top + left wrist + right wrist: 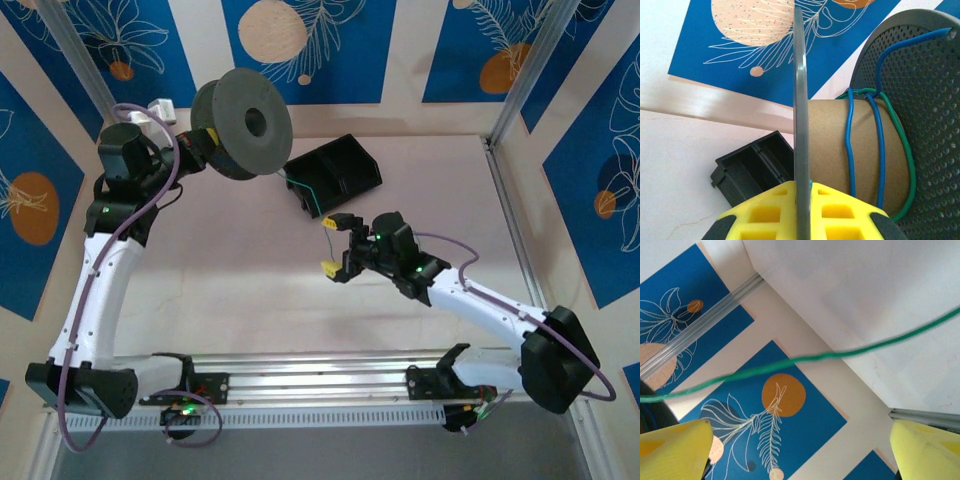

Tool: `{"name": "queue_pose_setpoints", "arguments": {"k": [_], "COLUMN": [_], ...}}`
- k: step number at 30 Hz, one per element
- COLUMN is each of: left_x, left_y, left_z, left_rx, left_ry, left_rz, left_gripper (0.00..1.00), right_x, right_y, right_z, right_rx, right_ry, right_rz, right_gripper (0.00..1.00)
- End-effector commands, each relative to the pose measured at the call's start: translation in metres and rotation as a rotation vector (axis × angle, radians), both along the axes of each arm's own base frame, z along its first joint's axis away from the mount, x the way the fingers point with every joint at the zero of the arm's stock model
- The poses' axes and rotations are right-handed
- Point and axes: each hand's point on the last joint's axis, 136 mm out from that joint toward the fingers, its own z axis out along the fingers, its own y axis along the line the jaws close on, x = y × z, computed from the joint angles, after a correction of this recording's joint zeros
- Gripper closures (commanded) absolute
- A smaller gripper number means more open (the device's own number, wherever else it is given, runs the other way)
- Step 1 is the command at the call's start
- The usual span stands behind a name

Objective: Wrap the cables

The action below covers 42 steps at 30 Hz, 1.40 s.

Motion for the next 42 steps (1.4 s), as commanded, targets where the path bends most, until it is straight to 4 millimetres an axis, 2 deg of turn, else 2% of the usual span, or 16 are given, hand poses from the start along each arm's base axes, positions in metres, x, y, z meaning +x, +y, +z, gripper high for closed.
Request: {"name": "queue_pose_setpoints", "arguments": {"k": [1,5,9,18,28,31,32,36,42], "left_x": [-0.019,-0.024,-0.027,-0.027,-0.029,-0.033,-0.036,-0.047,-0.072], "left_y": [-0.008,-0.009,-0.009,-0.011,-0.014,-0.018,-0.02,-0.033,-0.052], "left_z": [0.046,0.042,0.038,0.032,0.03,0.028,0.028,0.028,0.028], "left_rx": [-0.054,-0.062,-0.06,-0.084,-0.089,-0.076,-0.072,-0.055,-0.025], "left_ry": [-0.163,-0.159,-0.155,-0.144,-0.135,-0.13,-0.132,-0.128,-0.121], "left_rz": [-0.047,-0.053,-0.055,-0.067,-0.094,-0.119,-0.135,-0.235,-0.412], "left_gripper": [1.0,1.0,1.0,1.0,1.0,1.0,1.0,1.0,1.0], "right_x": [0.016,0.027,0.033,0.038,0.041,0.041,0.041,0.047,0.066], "right_y": [-0.001,0.002,-0.003,-0.032,-0.042,-0.056,-0.063,-0.103,-0.161], "right_z": [-0.004,-0.01,-0.01,-0.017,-0.026,-0.034,-0.038,-0.05,-0.049], "right_rx": [0.273,0.31,0.327,0.328,0.315,0.298,0.285,0.22,0.141], "right_ry": [0.37,0.375,0.357,0.342,0.359,0.376,0.382,0.388,0.339], "right_rz": [-0.277,-0.315,-0.343,-0.428,-0.458,-0.487,-0.498,-0.56,-0.631], "right_gripper": [0.09,0.1,0.14,0.18,0.65,0.95,1.0,1.0,1.0]}}
